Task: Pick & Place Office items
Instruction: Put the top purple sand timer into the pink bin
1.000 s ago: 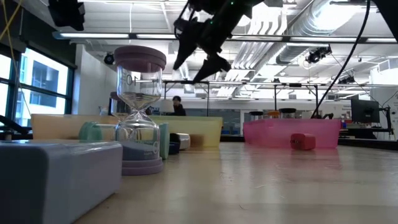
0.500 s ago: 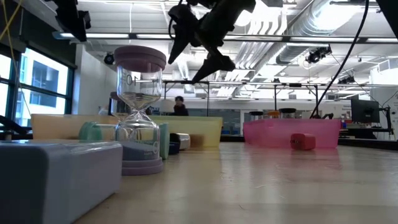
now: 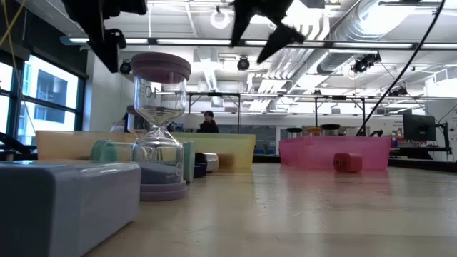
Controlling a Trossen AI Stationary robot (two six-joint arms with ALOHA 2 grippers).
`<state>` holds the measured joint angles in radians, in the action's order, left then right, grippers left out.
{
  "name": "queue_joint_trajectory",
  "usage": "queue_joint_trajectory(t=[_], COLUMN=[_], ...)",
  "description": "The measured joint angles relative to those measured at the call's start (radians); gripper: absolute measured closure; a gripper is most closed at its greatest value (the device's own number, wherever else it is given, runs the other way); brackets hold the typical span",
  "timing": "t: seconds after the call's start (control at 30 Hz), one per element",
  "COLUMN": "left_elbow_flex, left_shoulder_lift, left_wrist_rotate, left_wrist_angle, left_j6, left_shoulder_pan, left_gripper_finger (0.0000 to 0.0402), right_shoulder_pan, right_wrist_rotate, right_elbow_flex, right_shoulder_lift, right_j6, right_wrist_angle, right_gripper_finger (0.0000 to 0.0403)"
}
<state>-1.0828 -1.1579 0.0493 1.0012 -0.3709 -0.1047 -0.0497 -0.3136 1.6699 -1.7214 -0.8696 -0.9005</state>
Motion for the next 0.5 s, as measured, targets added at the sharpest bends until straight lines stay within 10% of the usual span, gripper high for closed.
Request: queue_joint_trajectory(t=[0.5], left_elbow_flex=[0.000], left_shoulder_lift=[-0.090], left_wrist_rotate=[-0.081], left_wrist_angle=[-0.042], left_j6=[-0.039], left_shoulder_pan=[0.111], left_gripper_finger=[0.0050], right_shoulder_pan=[0.102], right_wrist_rotate=[-0.125], right_elbow_flex=[-0.001], right_shoulder_lift=[0.097], right_j6=[-0.050], right_wrist_angle=[-0.079], right_gripper_finger=[0.0078])
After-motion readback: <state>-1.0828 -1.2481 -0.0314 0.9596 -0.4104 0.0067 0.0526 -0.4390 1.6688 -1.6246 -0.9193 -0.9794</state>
